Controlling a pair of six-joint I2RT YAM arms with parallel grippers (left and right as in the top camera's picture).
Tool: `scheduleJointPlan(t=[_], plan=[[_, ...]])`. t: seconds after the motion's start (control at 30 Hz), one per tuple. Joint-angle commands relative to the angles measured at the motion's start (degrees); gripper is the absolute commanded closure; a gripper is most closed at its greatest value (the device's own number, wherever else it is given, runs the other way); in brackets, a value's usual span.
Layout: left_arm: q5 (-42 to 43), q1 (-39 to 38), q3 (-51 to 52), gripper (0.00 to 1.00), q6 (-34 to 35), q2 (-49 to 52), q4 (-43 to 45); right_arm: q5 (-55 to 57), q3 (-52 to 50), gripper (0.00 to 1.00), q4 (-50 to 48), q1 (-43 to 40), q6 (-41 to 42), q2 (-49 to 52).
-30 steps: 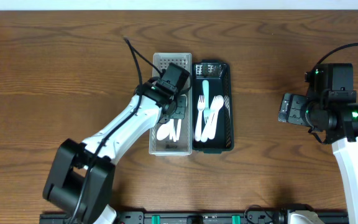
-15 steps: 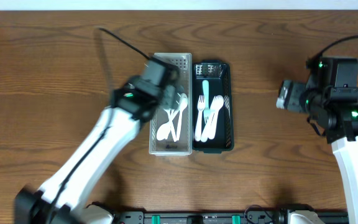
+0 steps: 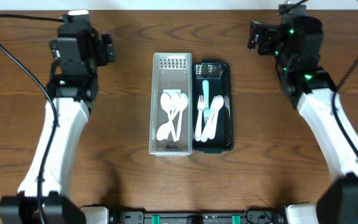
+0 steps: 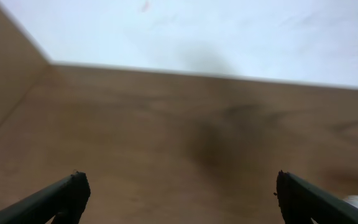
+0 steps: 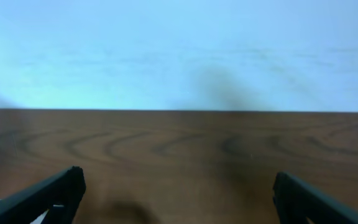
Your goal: Pack container
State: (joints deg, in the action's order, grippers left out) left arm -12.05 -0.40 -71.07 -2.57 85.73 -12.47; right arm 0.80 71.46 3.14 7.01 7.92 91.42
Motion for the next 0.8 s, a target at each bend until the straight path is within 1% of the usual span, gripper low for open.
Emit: scheduleJointPlan(t=[0.0, 0.03, 0.1, 0.2, 0.3, 0.4, 0.5, 0.57, 0.67, 0.77], plan=[[-0.4, 2.3, -0.2, 0.02, -2.3, 1.0, -0.7, 3.4, -0.2, 0.01, -0.2, -0.4, -10.8, 2.6], [-0.4, 2.6, 0.1, 0.02, -2.3, 1.0, -0.7, 5.0, -0.2, 0.01, 0.7, -0.5, -13.7, 3.0], [-0.4, 2.6, 0.6, 0.02, -2.3, 0.8, -0.7, 7.7, -0.3, 0.01, 1.9, -0.6, -15.6, 3.1], [-0.3, 2.5, 1.9, 0.02, -2.3, -0.2, -1.6, 8.0, -0.3, 0.01, 2.9, -1.3, -10.7, 2.2], [1.4, 2.7, 3.4, 0.02, -2.3, -1.7, -4.8, 7.9, -0.6, 0.01, 6.1, -1.8, -6.7, 0.4], [4.0, 2.9, 6.3, 0.02, -2.3, -4.7, -3.1, 7.7, -2.6, 0.01, 6.0, -2.7, -5.8, -2.4], [4.2, 2.8, 10.1, 0.02, -2.1, -9.4, -0.1, 7.4, -6.9, 0.01, 5.7, -3.6, -5.8, -6.8], [6.2, 2.8, 13.2, 0.02, -2.1, -13.2, 2.3, 7.4, -11.1, 0.01, 4.3, -4.3, -5.8, -10.4], [8.3, 2.8, 19.2, 0.02, -2.1, -19.9, 6.8, 7.3, -17.8, 0.01, 3.8, -4.9, -5.8, -16.8], [8.5, 2.8, 26.0, 0.02, -2.1, -27.1, 10.5, 7.4, -25.4, 0.01, 3.4, -4.6, -5.3, -24.6]])
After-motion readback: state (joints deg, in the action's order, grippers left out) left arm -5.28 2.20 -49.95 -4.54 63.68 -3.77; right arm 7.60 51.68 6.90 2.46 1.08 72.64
